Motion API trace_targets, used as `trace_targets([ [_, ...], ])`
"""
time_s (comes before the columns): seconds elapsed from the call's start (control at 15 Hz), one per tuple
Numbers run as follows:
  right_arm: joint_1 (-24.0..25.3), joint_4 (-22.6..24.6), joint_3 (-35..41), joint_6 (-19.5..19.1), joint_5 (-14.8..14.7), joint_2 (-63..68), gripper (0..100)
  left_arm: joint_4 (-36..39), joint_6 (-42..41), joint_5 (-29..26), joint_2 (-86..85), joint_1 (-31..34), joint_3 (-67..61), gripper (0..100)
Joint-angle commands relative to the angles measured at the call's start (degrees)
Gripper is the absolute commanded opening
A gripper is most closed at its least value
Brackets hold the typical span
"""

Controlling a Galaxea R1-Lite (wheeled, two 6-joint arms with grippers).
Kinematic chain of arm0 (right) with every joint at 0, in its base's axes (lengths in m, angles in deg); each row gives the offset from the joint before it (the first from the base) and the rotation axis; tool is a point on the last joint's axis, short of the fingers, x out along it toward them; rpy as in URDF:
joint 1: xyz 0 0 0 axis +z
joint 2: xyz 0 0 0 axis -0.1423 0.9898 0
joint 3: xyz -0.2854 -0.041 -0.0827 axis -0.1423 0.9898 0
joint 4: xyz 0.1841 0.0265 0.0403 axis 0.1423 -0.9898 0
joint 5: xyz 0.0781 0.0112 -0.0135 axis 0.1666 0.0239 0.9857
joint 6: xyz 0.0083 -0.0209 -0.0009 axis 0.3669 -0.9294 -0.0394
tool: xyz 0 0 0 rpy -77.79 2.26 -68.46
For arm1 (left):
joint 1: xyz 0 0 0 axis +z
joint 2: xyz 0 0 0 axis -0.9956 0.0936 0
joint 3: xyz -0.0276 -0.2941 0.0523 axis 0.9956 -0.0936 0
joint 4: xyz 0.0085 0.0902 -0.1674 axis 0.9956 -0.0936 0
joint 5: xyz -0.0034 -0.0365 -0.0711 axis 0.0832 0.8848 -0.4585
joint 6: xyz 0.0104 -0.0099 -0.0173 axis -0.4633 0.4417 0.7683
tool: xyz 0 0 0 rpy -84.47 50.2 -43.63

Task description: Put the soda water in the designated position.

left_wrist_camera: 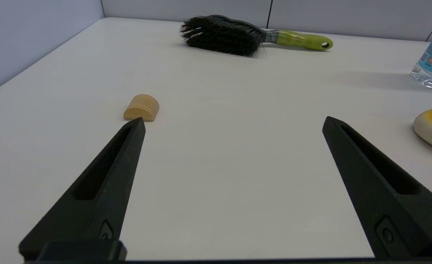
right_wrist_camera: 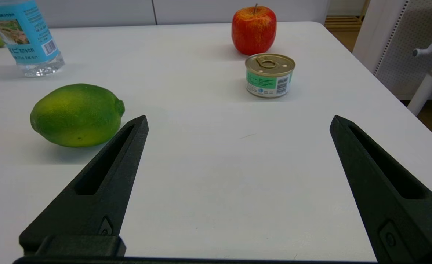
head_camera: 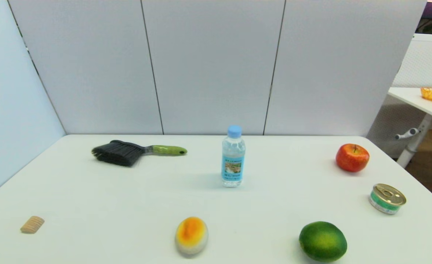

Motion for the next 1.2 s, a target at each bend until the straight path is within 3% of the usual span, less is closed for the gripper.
trace_targets([
  [0.07, 0.00, 0.00, 0.01, -0.02, -0.02, -0.01, 100, 0.01, 0.06, -0.02, 0.07, 0.00, 0.00, 100],
  [1.0, 0.00, 0.00, 0.01, -0.02, -0.02, -0.01, 100, -0.25, -0.12, 0.07, 0.07, 0.00, 0.18, 100],
  [1.2, 0.00, 0.00, 0.01, -0.02, -0.02, -0.01, 100, -3.24, -0.38, -0.02, 3.06, -0.09, 6.15, 100],
])
